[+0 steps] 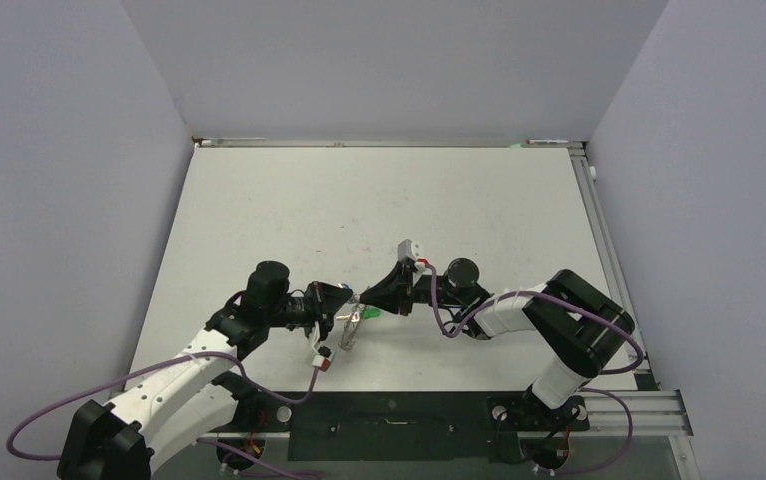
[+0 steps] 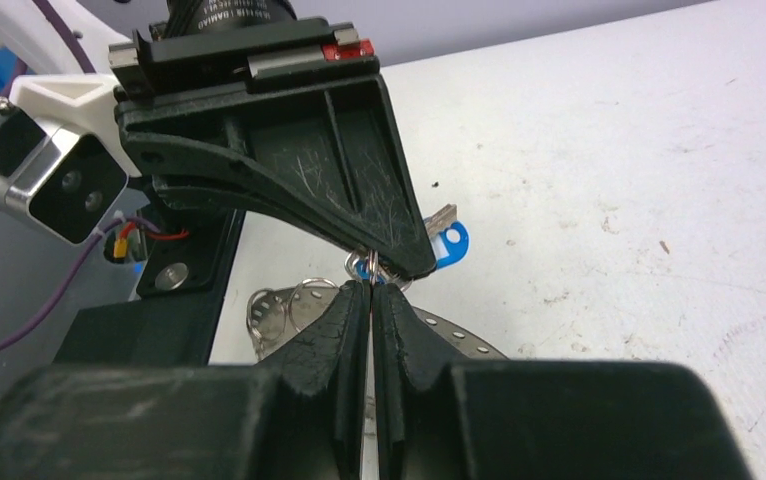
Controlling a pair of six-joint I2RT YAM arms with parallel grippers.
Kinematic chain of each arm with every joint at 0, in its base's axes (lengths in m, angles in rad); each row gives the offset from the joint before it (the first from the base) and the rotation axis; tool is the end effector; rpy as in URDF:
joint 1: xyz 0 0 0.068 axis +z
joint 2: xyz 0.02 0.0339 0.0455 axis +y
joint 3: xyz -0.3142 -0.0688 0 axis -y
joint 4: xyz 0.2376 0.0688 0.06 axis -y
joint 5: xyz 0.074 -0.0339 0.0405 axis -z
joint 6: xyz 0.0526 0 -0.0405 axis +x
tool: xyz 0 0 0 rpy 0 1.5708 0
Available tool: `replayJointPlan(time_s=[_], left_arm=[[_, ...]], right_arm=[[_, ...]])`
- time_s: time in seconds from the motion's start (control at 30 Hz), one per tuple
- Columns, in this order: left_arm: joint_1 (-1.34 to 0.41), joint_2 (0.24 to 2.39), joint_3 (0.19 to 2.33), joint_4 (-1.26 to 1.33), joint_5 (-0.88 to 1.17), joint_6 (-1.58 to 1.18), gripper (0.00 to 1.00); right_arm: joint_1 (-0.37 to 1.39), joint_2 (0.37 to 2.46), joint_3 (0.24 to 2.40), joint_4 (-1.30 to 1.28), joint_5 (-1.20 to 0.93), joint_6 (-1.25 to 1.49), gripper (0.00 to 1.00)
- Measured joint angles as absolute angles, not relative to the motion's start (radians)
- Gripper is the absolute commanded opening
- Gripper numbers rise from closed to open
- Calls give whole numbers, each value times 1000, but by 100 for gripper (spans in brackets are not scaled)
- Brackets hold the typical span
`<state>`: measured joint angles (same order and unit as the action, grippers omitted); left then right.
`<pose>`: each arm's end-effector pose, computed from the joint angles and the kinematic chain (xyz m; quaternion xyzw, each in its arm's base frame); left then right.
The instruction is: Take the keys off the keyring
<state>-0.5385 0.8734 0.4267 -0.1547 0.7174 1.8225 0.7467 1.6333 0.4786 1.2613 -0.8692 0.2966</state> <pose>0.1129 -0.1077 0.2415 0.8284 0.1639 0.0125 0.5354 0.1913 0.2318 0.2455 -0.4406 0.5211 0.5802 0.4447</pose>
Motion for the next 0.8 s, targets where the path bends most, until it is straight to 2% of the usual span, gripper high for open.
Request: replayJointPlan(time_s=[0.8], left_arm=[[-591, 971, 412, -66, 611, 1709, 0]], right_arm=[[787, 1751, 460, 1414, -705, 421, 5]])
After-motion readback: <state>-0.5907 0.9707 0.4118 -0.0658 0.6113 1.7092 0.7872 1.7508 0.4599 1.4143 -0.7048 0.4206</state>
